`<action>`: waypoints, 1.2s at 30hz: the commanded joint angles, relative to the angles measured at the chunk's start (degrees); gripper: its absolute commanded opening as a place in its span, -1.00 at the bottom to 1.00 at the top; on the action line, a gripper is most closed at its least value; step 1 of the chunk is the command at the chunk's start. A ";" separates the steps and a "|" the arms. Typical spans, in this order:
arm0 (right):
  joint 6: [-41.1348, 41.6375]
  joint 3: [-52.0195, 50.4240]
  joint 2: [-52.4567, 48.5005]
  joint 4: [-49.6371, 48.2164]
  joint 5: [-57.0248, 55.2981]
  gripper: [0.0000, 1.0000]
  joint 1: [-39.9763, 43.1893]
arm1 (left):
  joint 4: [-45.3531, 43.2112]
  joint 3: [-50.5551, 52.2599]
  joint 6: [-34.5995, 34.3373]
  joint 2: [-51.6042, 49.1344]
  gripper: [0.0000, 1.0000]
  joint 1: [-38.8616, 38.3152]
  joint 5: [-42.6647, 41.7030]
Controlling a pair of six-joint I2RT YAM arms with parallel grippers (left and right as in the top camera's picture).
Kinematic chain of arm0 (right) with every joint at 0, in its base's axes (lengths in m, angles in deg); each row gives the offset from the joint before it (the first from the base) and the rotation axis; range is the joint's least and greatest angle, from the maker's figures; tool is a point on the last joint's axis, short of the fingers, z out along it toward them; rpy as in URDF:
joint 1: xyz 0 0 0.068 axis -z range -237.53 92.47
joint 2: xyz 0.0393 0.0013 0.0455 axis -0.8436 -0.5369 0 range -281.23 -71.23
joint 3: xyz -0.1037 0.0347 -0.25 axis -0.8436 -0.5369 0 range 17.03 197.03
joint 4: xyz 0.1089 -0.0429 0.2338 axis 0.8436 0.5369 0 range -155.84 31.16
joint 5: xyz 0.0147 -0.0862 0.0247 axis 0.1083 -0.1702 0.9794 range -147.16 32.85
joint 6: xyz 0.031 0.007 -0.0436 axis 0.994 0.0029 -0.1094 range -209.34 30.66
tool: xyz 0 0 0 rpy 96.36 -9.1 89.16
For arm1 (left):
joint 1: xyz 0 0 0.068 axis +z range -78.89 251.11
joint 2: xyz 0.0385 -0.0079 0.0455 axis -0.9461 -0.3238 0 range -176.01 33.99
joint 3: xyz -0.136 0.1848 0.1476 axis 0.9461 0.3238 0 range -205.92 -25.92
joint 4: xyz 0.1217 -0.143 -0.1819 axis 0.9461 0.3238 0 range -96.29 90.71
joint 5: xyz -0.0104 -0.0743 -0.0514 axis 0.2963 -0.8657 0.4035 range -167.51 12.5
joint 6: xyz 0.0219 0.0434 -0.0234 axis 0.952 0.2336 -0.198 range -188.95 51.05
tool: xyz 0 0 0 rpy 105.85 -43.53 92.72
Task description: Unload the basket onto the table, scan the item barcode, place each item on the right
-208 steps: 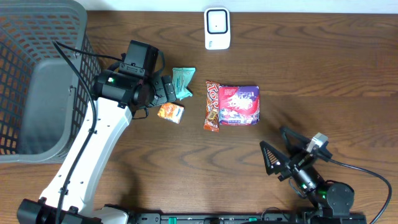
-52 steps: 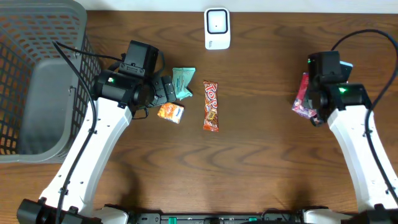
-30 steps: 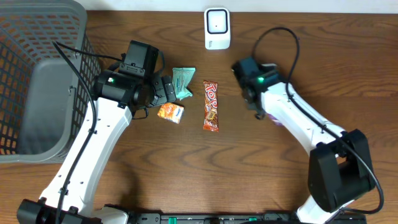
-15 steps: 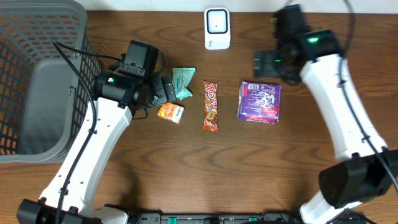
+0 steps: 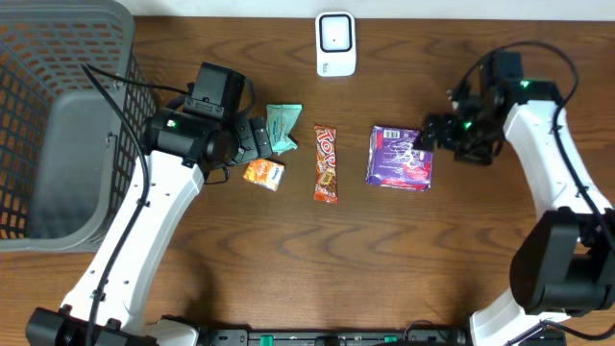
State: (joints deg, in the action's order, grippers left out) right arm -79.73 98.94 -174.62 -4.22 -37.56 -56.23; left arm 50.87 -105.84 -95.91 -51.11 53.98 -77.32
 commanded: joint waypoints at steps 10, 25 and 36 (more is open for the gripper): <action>6.69 -1.88 0.11 -3.08 -1.42 0.87 0.50 | 0.24 -0.52 0.57 -0.26 0.96 0.17 0.50; 8.13 -6.12 0.09 -5.68 -11.58 0.42 0.74 | 0.24 -0.52 0.57 -0.24 0.96 0.17 0.50; 4.44 -13.25 0.09 -20.65 5.49 0.41 -0.42 | 0.24 -0.52 0.57 -0.24 0.96 0.17 0.50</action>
State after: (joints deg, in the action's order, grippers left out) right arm -73.83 86.78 -174.67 -23.03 -38.70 -55.81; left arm 50.87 -105.84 -95.91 -51.11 53.98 -77.32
